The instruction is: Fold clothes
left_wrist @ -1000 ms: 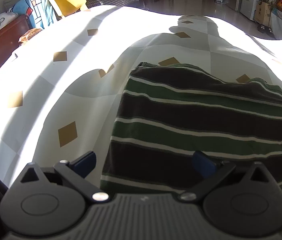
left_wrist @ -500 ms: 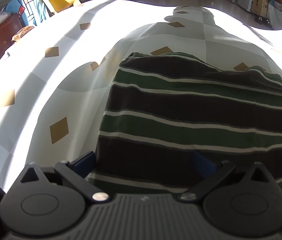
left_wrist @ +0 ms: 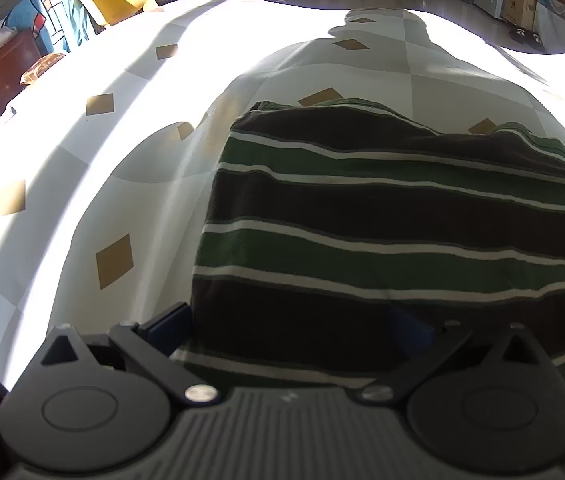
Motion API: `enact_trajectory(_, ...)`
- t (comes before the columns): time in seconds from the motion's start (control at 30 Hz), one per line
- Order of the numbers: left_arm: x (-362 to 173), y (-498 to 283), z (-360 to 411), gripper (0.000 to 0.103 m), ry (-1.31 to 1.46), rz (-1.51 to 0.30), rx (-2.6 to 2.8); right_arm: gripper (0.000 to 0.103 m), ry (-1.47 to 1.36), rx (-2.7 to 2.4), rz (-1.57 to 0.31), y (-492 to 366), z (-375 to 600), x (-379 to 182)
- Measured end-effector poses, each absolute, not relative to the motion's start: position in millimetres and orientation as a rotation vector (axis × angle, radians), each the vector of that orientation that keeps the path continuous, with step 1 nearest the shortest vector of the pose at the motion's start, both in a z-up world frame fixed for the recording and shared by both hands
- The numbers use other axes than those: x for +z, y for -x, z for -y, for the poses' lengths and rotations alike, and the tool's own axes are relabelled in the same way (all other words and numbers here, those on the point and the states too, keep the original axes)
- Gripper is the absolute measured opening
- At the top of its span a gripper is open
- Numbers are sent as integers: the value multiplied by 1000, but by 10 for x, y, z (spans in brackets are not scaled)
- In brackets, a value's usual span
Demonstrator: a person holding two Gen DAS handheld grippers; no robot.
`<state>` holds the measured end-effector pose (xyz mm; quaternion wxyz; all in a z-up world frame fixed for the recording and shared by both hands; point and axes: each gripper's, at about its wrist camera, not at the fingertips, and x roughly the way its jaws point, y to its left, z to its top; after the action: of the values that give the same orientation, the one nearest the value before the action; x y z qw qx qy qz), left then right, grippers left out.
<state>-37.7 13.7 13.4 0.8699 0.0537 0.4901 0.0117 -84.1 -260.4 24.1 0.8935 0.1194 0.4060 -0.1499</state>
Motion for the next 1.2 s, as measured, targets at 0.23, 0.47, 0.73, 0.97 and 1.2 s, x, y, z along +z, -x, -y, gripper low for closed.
enact_trajectory(0.23, 128, 372, -157, 103, -101, -1028, 20, 13, -333, -310, -823, 841, 2686, 281)
enact_trajectory(0.47, 127, 364, -165, 103, -94, -1031, 17, 12, -361, -226, -737, 878, 2639, 440)
enact_trajectory(0.73, 126, 367, -156, 103, -97, -1028, 19, 12, -318, -67, -674, 847, 2413, 530)
enact_trajectory(0.97, 127, 368, -162, 103, -92, -1031, 18, 12, -182, -5, -695, 813, 2152, 465)
enact_trajectory(1.2, 126, 359, -178, 103, -82, -1036, 15, 13, -152, -45, -694, 834, 2173, 444)
